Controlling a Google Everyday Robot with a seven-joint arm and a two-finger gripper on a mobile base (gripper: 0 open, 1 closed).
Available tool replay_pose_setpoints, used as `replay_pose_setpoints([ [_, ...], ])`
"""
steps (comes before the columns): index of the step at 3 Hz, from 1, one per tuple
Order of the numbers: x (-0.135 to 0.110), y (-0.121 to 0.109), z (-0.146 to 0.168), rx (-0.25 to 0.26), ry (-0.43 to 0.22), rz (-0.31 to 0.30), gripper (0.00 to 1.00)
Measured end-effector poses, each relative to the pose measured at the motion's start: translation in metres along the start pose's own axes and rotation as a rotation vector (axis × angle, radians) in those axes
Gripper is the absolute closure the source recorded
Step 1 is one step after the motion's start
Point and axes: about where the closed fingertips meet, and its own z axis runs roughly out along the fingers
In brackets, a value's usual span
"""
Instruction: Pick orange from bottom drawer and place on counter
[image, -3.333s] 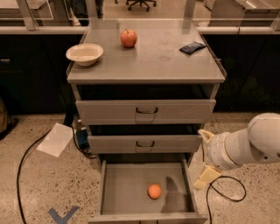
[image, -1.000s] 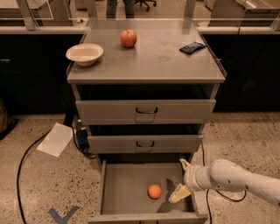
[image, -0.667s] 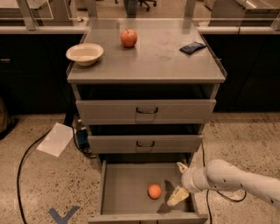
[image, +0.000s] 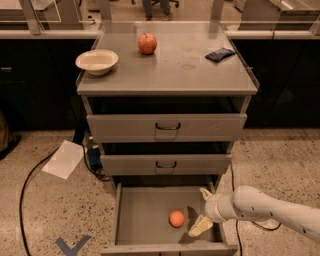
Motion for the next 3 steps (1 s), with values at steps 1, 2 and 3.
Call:
replay_pose_setpoints([
  [1,0.009,-0.001,0.034,-0.016,-0.023,-0.009,0.00],
  [2,0.017,-0.004,0.073,-0.042,-0.030,-0.011,0.00],
  [3,0.027,0.002,0.117,-0.106,-0.017,-0.006,0.00],
])
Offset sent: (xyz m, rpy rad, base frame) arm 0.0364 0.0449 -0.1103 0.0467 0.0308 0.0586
